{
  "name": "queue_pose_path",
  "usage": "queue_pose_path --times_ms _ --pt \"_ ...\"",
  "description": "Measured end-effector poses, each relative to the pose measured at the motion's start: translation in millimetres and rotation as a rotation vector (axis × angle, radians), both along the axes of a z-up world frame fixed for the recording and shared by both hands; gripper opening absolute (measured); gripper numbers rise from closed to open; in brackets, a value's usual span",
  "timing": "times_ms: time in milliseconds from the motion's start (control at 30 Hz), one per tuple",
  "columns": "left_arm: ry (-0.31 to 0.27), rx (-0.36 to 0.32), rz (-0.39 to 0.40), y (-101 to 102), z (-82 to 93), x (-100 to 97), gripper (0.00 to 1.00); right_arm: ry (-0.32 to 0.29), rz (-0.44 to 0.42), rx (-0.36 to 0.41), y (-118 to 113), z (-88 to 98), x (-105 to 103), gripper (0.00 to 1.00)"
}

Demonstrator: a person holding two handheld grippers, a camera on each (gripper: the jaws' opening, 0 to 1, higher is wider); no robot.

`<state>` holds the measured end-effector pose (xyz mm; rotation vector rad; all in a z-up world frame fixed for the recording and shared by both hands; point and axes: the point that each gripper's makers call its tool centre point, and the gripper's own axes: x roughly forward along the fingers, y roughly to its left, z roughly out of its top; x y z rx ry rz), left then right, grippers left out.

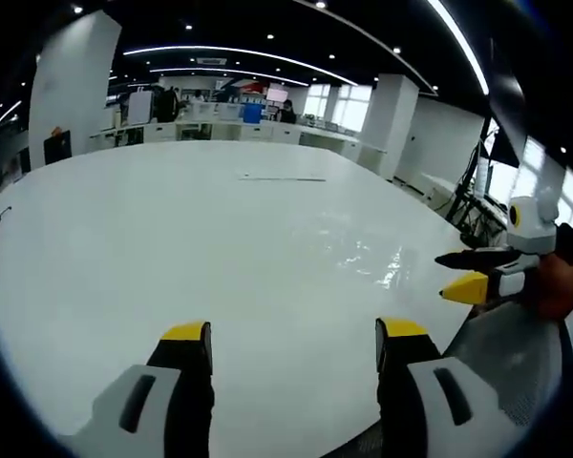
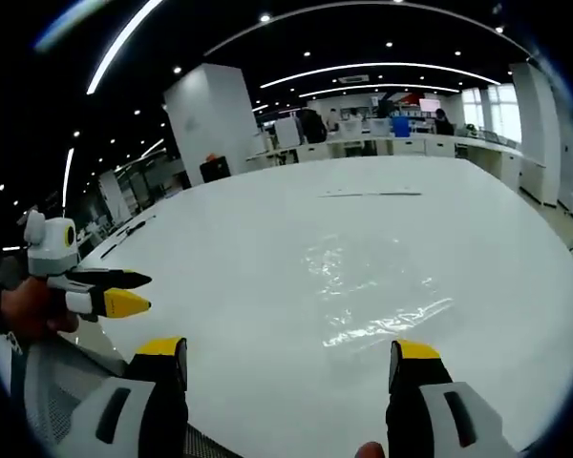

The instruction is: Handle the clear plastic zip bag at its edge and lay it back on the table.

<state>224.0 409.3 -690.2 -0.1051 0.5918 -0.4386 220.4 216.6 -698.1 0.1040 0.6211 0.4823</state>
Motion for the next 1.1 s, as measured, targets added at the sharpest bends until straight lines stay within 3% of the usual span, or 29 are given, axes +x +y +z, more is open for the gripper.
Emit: queue_pose_path --times_ms 333,700,1100 --pt "-0.025 0.008 -0.020 -3.5 7.5 -1.9 0.68 -0.015 -0.006 -0.010 -2.4 3.5 1.6 0.88" --pt "-0.056 -0.006 -0.019 1.1 6.1 3.5 0.69 -0.006 -0.004 -0.028 -4.7 -6.0 2.8 0.88" --pt "-0.039 -0.002 -0.061 -7.7 1.9 0.4 0.68 -0.009 -0.014 -0.036 -6.5 -7.1 3.5 0.88"
